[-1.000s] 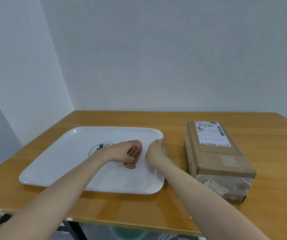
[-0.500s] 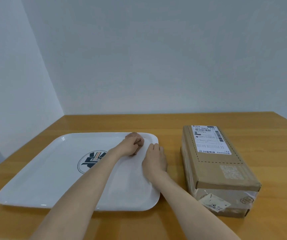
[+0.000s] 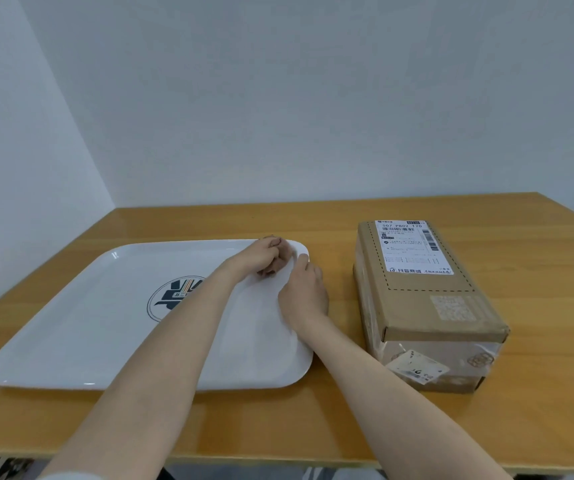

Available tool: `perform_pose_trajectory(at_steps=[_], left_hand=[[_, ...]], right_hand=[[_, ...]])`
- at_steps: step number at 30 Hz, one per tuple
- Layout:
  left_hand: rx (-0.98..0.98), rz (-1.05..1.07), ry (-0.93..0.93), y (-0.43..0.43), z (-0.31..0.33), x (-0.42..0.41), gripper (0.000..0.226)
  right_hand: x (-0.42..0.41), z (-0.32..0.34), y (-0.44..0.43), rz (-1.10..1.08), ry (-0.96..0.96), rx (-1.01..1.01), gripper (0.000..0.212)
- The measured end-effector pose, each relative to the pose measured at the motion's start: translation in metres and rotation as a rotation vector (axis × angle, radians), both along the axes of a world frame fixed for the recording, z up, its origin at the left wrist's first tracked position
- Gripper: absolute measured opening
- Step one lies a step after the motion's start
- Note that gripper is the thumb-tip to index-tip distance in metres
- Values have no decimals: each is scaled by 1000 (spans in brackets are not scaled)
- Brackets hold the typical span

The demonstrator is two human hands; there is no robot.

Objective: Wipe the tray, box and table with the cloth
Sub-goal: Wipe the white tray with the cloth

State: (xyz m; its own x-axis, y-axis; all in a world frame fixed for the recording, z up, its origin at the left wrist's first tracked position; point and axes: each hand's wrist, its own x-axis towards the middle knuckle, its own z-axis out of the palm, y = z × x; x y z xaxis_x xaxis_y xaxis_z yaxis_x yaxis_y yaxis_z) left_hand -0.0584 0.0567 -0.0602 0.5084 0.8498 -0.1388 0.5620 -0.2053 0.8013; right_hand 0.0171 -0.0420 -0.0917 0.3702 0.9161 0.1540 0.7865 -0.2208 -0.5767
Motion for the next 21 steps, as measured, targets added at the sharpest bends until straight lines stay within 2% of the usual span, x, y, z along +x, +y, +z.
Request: perform_pose_trajectory(at_steps=[7,12,14,16,21], left_hand=[[-35,46,13,14,11,-13,27],[84,325,-141,23,19,-17,30],[153,376,-171,28,19,-15,27],[177,329,-147,27,17,-10,22],[60,101,-62,6,5,4,32]], right_hand=[[2,-1,-1,4,-32,16,42],[2,-3,0,3,-40,21,40],[3,-3,1,7,-42,22,42],[3,-3,0,8,-30,24,44],[3,-3,0,-9,24,32,46]])
